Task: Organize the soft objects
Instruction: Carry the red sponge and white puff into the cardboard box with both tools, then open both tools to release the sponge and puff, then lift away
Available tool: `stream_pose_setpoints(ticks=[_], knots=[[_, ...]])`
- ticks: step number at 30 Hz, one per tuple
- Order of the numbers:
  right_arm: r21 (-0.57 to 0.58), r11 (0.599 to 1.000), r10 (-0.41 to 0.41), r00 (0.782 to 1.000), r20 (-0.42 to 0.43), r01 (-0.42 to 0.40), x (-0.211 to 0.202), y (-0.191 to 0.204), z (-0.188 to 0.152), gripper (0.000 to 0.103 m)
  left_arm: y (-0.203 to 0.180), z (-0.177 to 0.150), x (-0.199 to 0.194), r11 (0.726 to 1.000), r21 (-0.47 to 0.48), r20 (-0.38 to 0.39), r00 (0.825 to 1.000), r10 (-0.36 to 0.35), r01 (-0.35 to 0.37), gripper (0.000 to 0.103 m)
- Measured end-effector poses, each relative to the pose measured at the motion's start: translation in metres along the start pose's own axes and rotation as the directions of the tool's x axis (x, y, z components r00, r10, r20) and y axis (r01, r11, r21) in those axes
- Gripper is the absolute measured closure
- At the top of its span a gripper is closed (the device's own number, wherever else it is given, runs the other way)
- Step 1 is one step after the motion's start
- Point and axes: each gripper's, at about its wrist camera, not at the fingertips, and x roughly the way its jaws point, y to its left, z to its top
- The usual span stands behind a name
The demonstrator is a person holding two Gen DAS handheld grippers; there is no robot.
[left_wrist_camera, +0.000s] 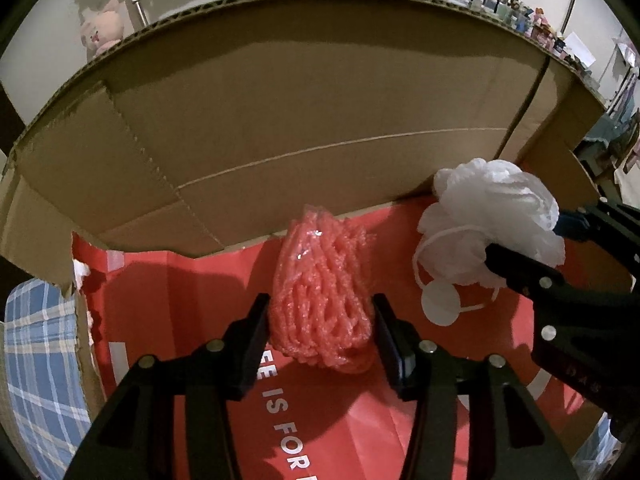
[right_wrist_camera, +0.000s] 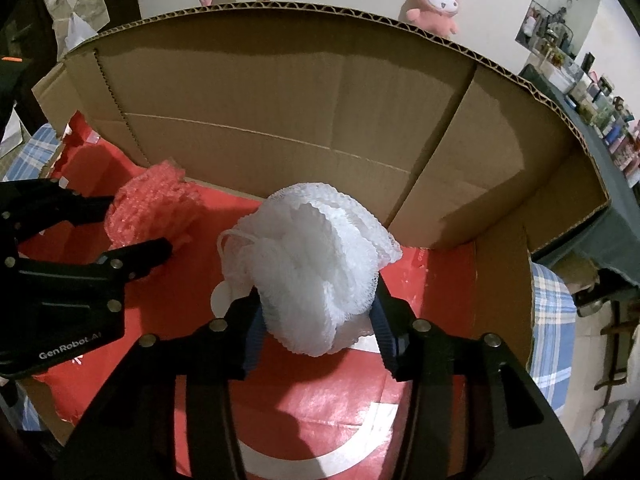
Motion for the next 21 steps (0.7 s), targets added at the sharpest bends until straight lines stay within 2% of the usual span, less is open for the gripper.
stream_pose_setpoints(ticks=[3, 4, 10, 18, 21], knots=[[0.004, 1.0, -0.001, 1.0, -0.004, 0.001, 0.001, -0.001, 0.0, 0.054, 0.003, 0.003, 0.001, 1.0, -0.005, -0.005, 1.0, -0.003, 0.003, 0.048], [0.005, 1.0, 0.0, 1.0, -0.004, 0.0, 0.001, -0.001, 0.0, 0.052, 0.006, 0.016, 0.007, 1.0, -0.006, -0.007, 1.0, -0.004, 0.004, 0.048], [0.007, 1.0, -0.006, 1.0, -0.006, 0.006, 0.001, 0.0, -0.001, 0.044, 0.007, 0.019, 0.009, 1.0, -0.024, -0.006, 1.0, -0.013, 0.013, 0.042], [0.008, 1.0, -0.025, 1.0, 0.007, 0.025, -0.005, -0.002, -0.001, 0.04, 0.017, 0.016, -0.001, 0.998, -0.056, 0.004, 1.0, -0.024, 0.024, 0.034], [0.008, 1.0, -0.028, 0.999, 0.016, 0.028, -0.01, -0.001, -0.002, 0.033, 0.022, 0.015, -0.008, 0.998, -0.063, 0.017, 0.999, -0.028, 0.029, 0.03]])
